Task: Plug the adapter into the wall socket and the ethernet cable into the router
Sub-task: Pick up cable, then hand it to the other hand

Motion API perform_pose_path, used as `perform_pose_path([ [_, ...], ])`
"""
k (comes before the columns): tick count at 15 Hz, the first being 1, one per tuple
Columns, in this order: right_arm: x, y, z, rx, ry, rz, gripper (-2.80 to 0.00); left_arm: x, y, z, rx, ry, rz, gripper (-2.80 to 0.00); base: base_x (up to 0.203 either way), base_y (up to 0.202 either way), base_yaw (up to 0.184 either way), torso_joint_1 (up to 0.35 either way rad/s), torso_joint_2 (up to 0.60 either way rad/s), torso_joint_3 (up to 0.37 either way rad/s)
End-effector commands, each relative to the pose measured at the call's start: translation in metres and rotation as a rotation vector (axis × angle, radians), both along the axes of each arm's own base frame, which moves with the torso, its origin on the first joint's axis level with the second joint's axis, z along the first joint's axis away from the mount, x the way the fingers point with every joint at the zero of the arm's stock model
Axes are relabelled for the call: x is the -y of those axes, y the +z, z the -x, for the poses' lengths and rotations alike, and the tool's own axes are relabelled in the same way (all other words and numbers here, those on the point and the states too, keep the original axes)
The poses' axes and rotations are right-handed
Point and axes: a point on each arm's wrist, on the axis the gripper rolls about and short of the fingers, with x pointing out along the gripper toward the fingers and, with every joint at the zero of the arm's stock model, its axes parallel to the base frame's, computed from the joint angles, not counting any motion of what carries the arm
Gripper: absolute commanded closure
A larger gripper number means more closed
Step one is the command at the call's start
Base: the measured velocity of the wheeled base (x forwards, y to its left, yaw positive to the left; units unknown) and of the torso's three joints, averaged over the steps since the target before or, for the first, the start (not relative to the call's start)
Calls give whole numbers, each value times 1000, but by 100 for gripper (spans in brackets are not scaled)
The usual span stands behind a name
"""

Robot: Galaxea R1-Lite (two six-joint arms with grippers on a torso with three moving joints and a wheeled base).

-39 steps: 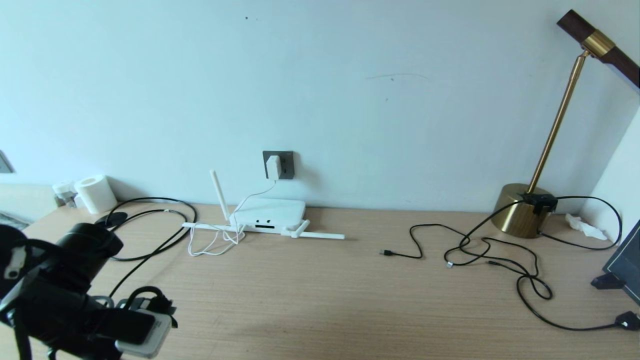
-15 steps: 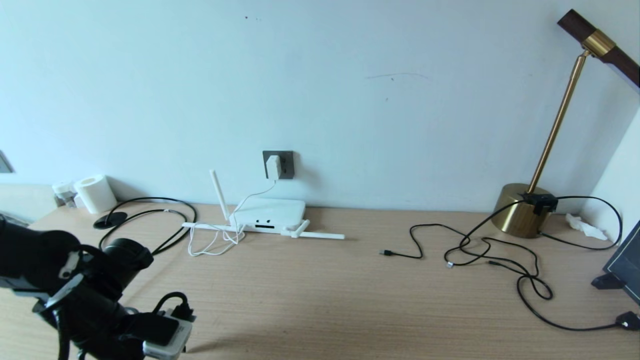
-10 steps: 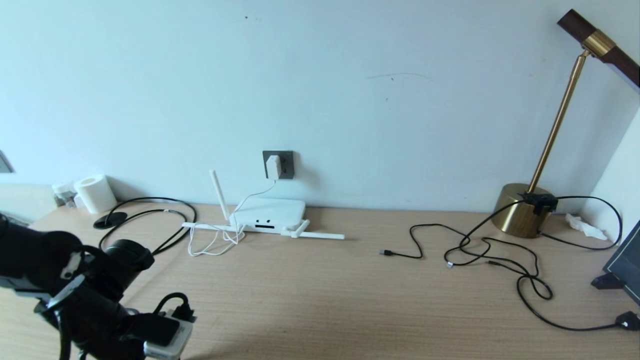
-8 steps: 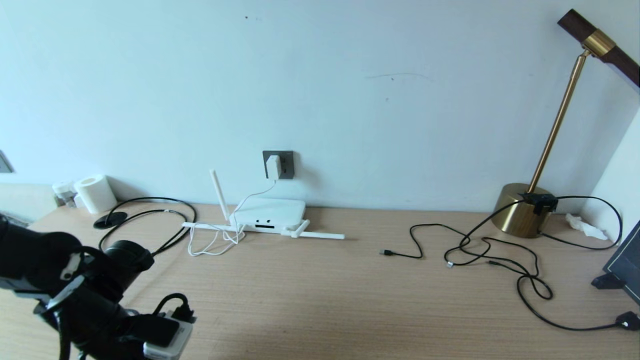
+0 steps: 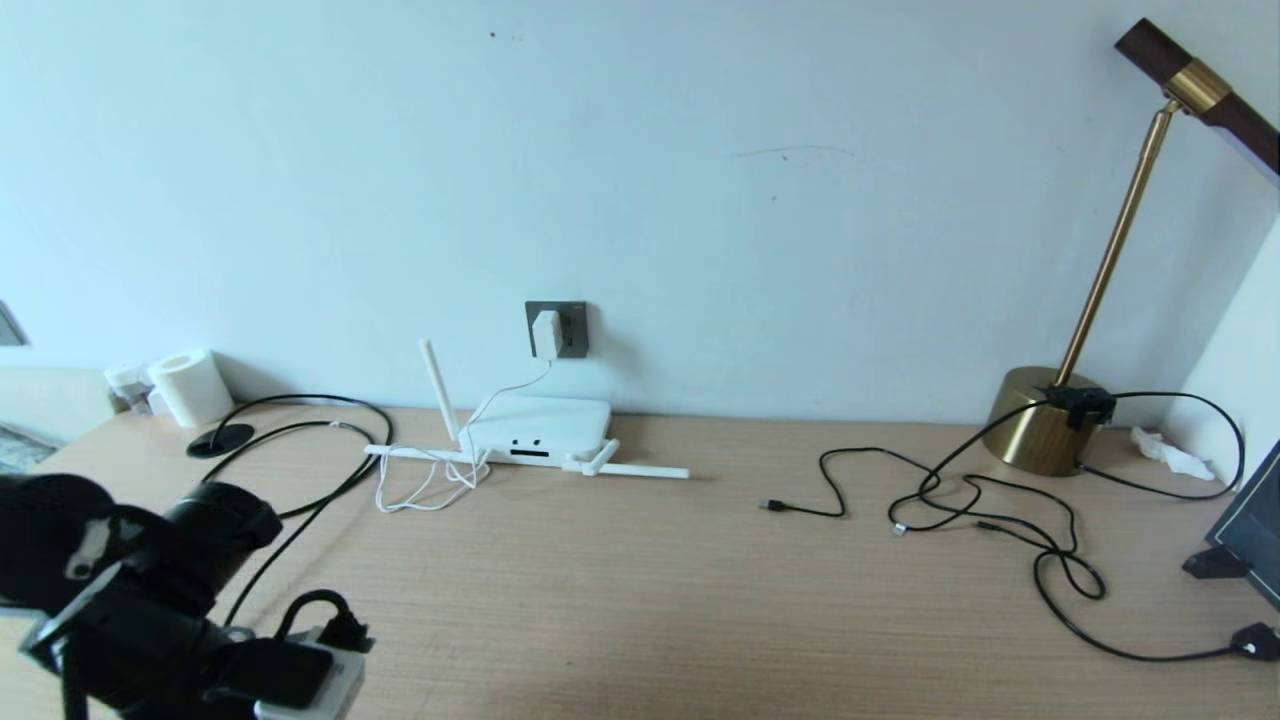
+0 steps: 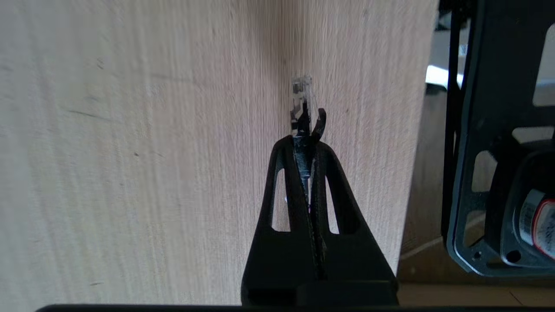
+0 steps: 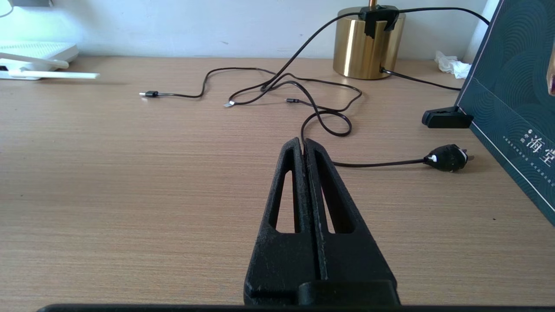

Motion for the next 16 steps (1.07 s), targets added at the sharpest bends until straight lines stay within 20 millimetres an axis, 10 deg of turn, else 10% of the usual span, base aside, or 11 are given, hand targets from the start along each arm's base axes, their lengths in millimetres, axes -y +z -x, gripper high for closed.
perform_pose_path([
  [1, 0, -3, -1, -10, -1, 0, 0, 2, 26, 14, 125, -1, 67, 0, 0, 0, 0, 0, 0, 0],
  [10, 0, -2, -1, -8, 1, 60, 0, 12, 112, -68, 578, 56, 159, 0, 0, 0, 0, 0, 0, 0],
  [16, -4, 86, 1, -34, 177, -67, 0, 53, 155, -106, 731, 43, 184, 0, 0, 0, 0, 0, 0, 0],
])
